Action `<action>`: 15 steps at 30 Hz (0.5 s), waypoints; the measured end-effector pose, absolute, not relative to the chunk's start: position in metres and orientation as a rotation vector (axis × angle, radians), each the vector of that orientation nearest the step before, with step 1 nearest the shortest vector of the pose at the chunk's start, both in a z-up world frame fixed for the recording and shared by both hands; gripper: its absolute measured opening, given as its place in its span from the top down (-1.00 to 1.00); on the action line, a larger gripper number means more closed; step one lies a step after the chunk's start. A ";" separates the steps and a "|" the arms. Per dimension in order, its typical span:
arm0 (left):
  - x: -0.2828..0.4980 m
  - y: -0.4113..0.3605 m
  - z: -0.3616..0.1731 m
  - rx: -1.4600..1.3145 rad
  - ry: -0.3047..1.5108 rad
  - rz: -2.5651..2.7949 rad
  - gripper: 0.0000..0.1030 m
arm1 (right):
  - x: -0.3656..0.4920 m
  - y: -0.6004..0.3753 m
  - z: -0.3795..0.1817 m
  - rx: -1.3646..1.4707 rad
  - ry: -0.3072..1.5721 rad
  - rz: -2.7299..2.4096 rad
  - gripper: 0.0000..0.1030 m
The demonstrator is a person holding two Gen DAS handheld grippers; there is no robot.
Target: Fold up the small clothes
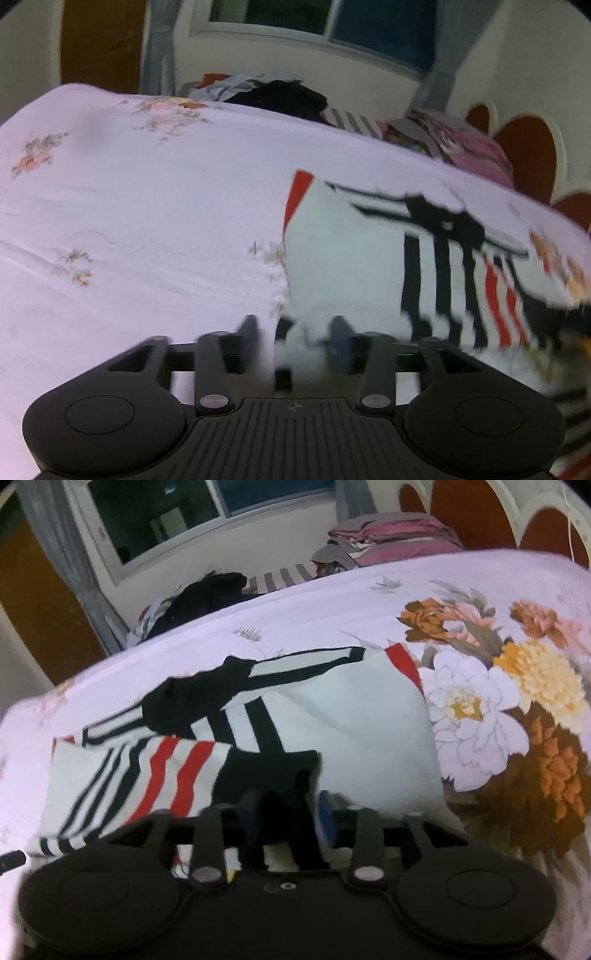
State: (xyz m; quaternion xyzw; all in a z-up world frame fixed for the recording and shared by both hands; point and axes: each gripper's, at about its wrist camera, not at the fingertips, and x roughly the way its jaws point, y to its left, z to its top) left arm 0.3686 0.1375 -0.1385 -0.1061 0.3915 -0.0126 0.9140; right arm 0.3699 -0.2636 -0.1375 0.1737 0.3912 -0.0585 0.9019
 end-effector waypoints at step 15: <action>0.498 0.128 -0.172 -0.349 0.811 0.072 0.00 | 0.387 -0.246 -0.123 0.210 0.727 -0.090 0.88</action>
